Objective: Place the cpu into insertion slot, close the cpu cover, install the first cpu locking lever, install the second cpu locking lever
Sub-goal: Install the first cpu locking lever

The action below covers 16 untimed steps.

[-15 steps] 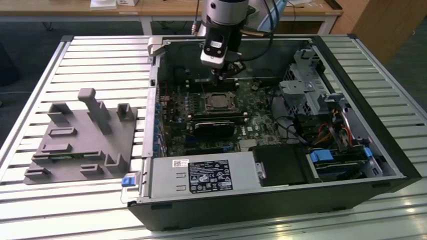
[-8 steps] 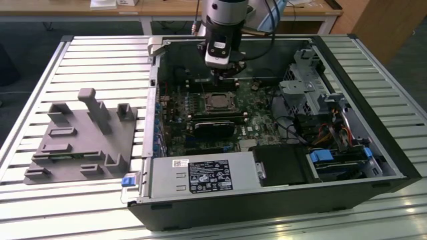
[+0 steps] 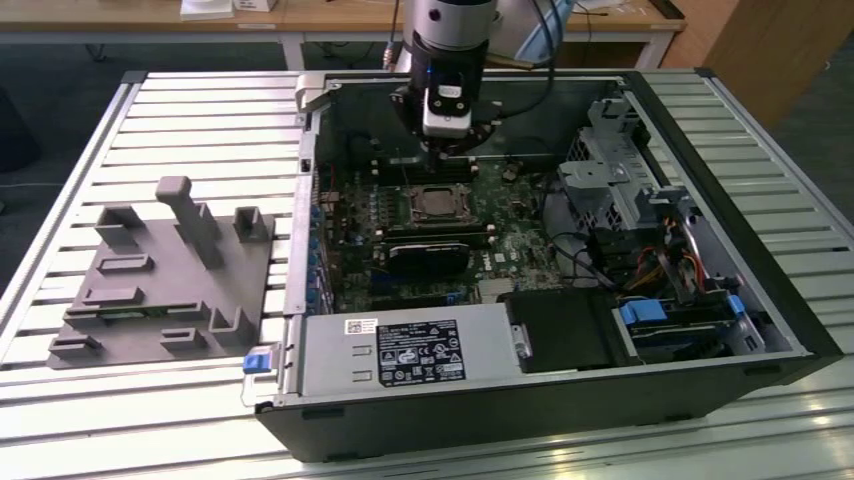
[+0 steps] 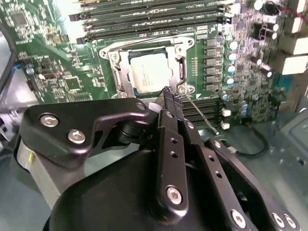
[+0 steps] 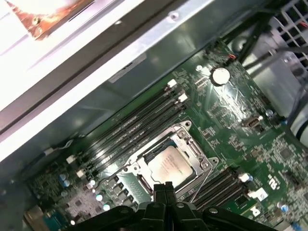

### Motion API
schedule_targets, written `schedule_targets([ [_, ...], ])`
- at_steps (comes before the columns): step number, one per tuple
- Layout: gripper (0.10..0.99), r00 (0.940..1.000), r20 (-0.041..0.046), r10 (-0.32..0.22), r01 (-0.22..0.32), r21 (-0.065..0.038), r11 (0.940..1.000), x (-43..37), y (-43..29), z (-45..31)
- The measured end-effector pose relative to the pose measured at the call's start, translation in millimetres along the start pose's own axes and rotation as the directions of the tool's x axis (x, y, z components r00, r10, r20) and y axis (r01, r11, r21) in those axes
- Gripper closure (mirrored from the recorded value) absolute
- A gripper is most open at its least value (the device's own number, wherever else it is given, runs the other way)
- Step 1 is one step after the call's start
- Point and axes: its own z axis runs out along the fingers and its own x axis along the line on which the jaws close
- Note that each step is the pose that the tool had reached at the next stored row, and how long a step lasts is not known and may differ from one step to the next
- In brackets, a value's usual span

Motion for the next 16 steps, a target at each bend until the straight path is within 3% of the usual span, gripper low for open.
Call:
schedule_targets([
  [4, 0.98, 0.9987, 0.0064, -0.051, 0.051, -0.005, 0.9987, 0.0, 0.0, 0.0],
  [7, 0.98, 0.9946, 0.0066, -0.104, 0.104, -0.004, 0.9946, 0.0, 0.0, 0.1],
  [16, 0.98, 0.9706, 0.0035, -0.241, 0.241, 0.0, 0.9706, 0.0, 0.0, 0.3],
])
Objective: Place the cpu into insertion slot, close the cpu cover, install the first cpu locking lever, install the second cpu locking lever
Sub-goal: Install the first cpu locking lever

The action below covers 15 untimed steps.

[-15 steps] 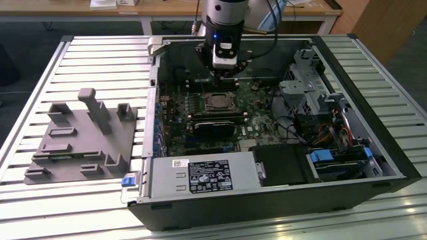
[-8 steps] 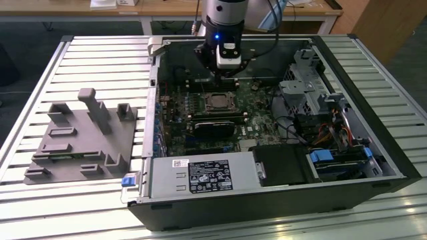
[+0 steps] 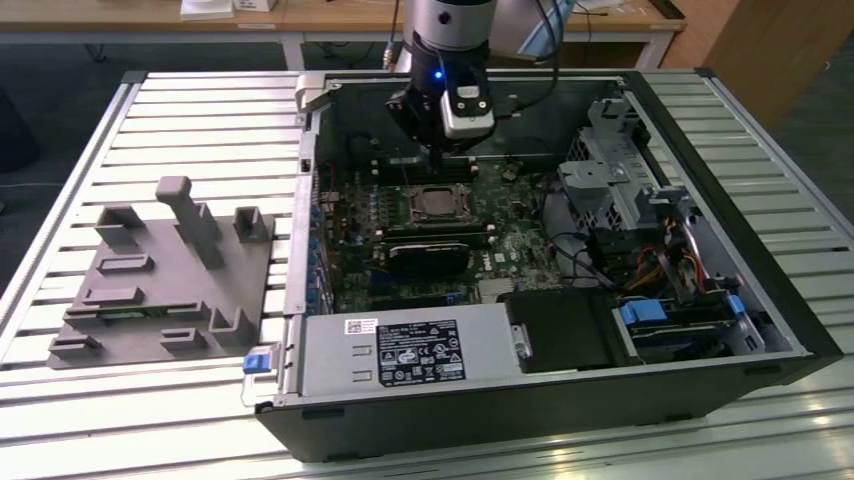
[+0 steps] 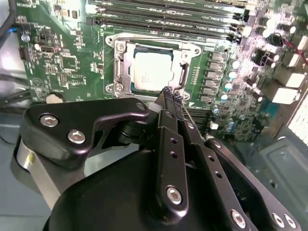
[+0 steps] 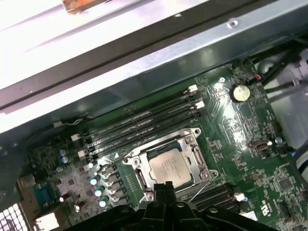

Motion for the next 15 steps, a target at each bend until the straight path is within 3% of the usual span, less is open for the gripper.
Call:
schedule_targets([
  [5, 0.98, 0.9986, -0.0014, -0.054, 0.054, 0.001, 0.9986, 0.0, -0.1, 0.1],
  [10, 0.98, 0.9917, -0.002, -0.129, 0.129, 0.003, 0.9917, 0.0, -0.1, 0.5],
  [12, 0.98, 0.9902, 0.0042, -0.139, 0.139, 0.001, 0.9903, 0.2, -0.3, 0.7],
  [15, 0.98, 0.9884, 0.0205, -0.151, 0.151, -0.003, 0.9886, 0.8, -0.6, 1.3],
])
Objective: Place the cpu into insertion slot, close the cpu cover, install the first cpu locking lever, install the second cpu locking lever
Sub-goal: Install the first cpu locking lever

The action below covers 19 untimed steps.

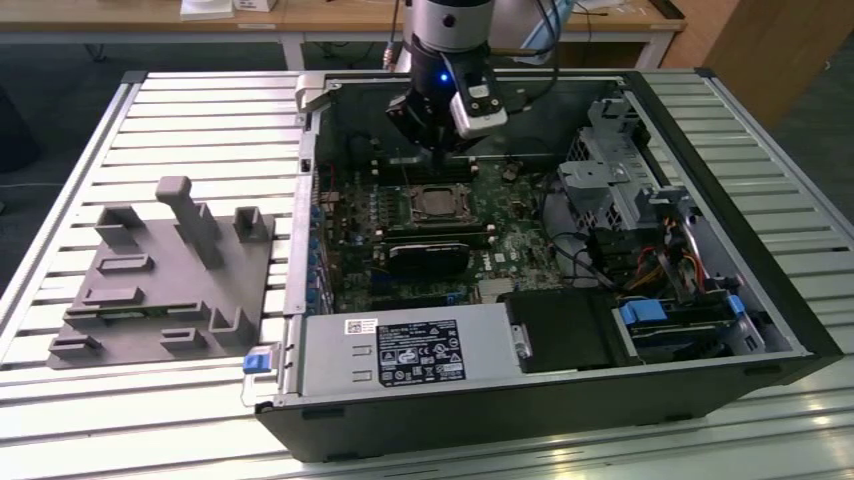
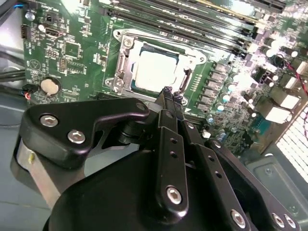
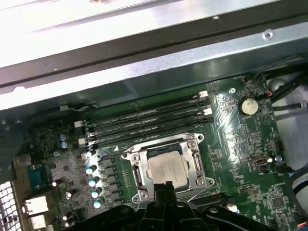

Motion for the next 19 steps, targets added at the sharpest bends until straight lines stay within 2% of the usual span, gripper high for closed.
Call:
schedule_targets([
  [1, 0.98, 1.0, 0.0021, -0.009, 0.009, -0.001, 1.0, 0.0, 0.0, 0.2],
  [6, 0.98, 0.9955, -0.0007, -0.095, 0.095, -0.003, 0.9955, 0.0, -0.1, 1.1],
  [10, 0.98, 0.9865, -0.0032, -0.163, 0.163, -0.006, 0.9865, 0.0, -0.1, 1.6],
  [13, 0.98, 0.9785, -0.0049, -0.206, 0.206, -0.012, 0.9785, 0.0, -0.1, 1.6],
  [14, 0.98, 0.9762, -0.0054, -0.217, 0.217, -0.017, 0.9761, 0.0, -0.1, 1.7],
  [15, 0.98, 0.9747, -0.0061, -0.224, 0.223, -0.026, 0.9744, 0.0, -0.1, 1.7],
  [17, 0.98, 0.9728, -0.0068, -0.232, 0.231, -0.05, 0.9717, 0.8, -0.3, 1.9],
  [19, 0.98, 0.9717, -0.0072, -0.236, 0.235, -0.058, 0.9702, 3.9, -1.1, 2.1],
])
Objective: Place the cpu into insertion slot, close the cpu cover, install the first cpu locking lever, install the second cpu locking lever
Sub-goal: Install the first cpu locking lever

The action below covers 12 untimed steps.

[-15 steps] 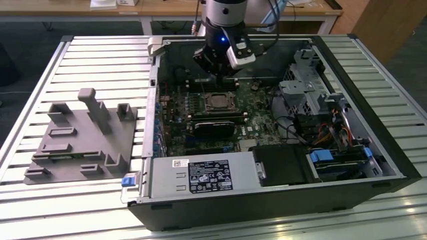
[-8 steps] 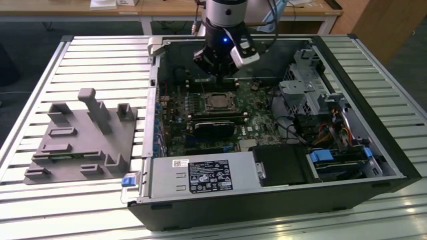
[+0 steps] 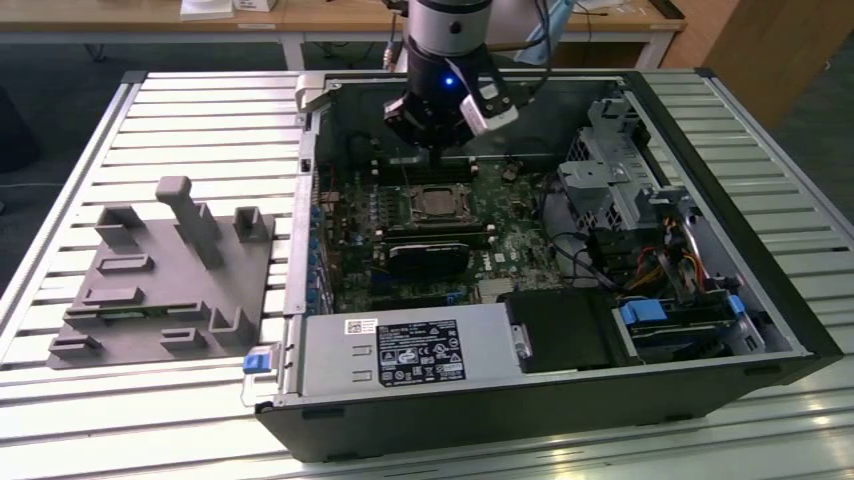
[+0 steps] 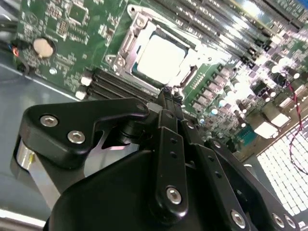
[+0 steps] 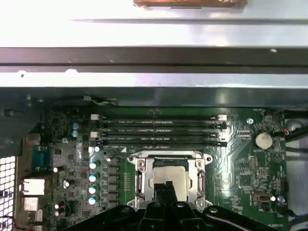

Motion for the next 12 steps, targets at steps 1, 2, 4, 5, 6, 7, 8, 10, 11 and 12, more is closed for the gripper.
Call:
schedule_targets([
  [1, 0.98, 1.0, -0.0001, -0.001, 0.001, -0.001, 1.0, 2.8, 0.0, 0.1],
  [2, 0.98, 1.0, -0.0001, -0.002, 0.002, -0.001, 1.0, 6.2, -0.1, 0.2],
  [4, 0.98, 1.0, -0.0001, -0.002, 0.002, -0.001, 1.0, 11.8, -0.2, 0.6],
  [5, 0.98, 1.0, -0.0001, -0.003, 0.003, -0.001, 1.0, 13.9, -0.2, 0.9],
  [6, 0.98, 1.0, -0.0003, -0.004, 0.004, -0.001, 1.0, 15.7, -0.3, 1.1],
  [7, 0.98, 1.0, -0.0005, -0.005, 0.005, -0.001, 1.0, 18.0, -0.4, 1.2],
  [8, 0.98, 1.0, -0.0005, -0.006, 0.006, -0.001, 1.0, 20.5, -0.5, 1.3],
  [10, 0.98, 1.0, 0.0001, -0.006, 0.006, -0.001, 1.0, 24.7, -0.5, 1.5],
  [11, 0.98, 1.0, 0.0005, -0.006, 0.006, -0.001, 1.0, 26.6, -0.5, 1.7],
  [12, 0.98, 1.0, 0.0007, -0.006, 0.006, -0.001, 1.0, 28.6, -0.6, 1.9],
])
